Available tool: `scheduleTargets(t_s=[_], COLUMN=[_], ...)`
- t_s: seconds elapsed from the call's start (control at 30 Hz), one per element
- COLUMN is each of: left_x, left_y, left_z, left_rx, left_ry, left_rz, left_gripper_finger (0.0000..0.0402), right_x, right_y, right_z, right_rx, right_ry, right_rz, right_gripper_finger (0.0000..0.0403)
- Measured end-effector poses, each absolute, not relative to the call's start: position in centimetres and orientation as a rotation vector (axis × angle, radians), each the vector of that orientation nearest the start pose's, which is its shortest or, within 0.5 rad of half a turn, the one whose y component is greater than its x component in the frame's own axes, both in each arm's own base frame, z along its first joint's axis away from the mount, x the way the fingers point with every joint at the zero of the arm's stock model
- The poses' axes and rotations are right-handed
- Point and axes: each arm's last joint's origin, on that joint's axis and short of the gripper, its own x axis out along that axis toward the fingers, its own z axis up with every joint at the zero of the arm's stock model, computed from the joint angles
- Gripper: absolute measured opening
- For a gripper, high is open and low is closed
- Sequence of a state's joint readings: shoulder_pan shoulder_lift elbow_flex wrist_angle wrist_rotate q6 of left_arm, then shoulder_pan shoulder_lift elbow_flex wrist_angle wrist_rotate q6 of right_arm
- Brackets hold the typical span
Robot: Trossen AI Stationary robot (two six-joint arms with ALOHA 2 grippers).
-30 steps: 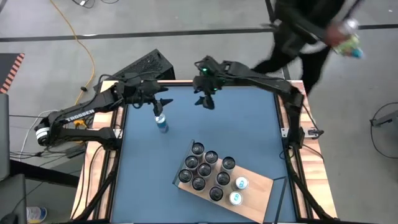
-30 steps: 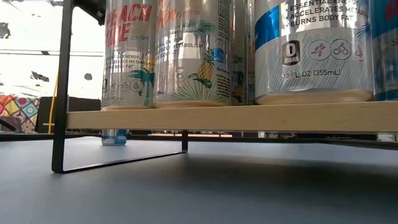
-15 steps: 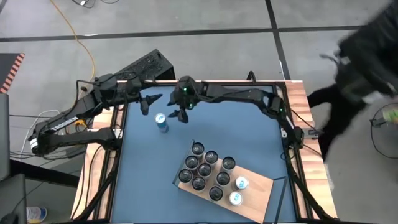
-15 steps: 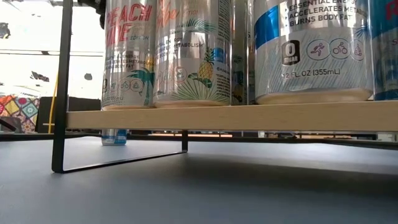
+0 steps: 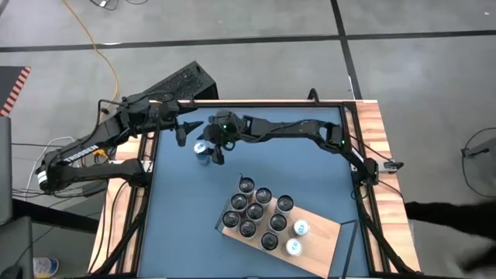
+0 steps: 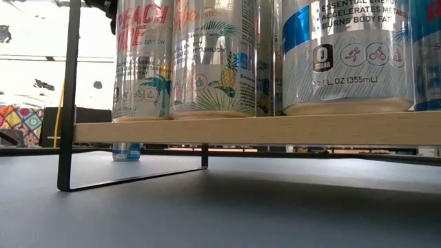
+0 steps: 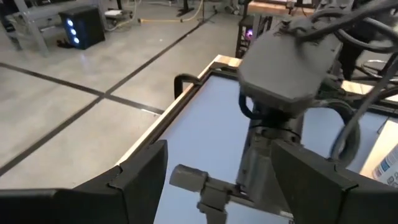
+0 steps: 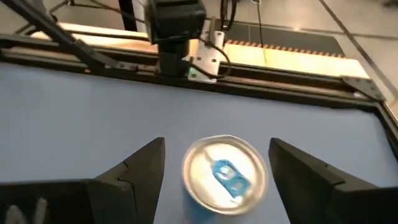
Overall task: Place canned beverage on shelf
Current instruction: Put the right blue soda can aligned with the other blue soda can on the shelf
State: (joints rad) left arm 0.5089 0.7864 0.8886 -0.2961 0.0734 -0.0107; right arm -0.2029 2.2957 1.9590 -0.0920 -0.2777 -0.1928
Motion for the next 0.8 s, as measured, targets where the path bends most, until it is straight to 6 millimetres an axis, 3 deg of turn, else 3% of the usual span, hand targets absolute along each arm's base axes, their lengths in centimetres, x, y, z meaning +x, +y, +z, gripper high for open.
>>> scheduleTargets(t_s=[0.33, 0.8], left_x=[14.5, 14.5], left_y=[7.9, 7.8], left_z=[35.3, 35.1], left_rx=[-0.069, -0.072], left_ry=[0.227, 0.24], left_rz=[0.434, 0.435], left_gripper_finger=[0.027, 0.027], right_x=[53.6, 54.2], right_y=[-8.4, -9.3], right_z=[22.3, 19.6], right_rx=[-0.213, -0.211], right_ry=[0.344, 0.382], right_rz=[0.15, 0.075], right_gripper_finger=[0.027, 0.027])
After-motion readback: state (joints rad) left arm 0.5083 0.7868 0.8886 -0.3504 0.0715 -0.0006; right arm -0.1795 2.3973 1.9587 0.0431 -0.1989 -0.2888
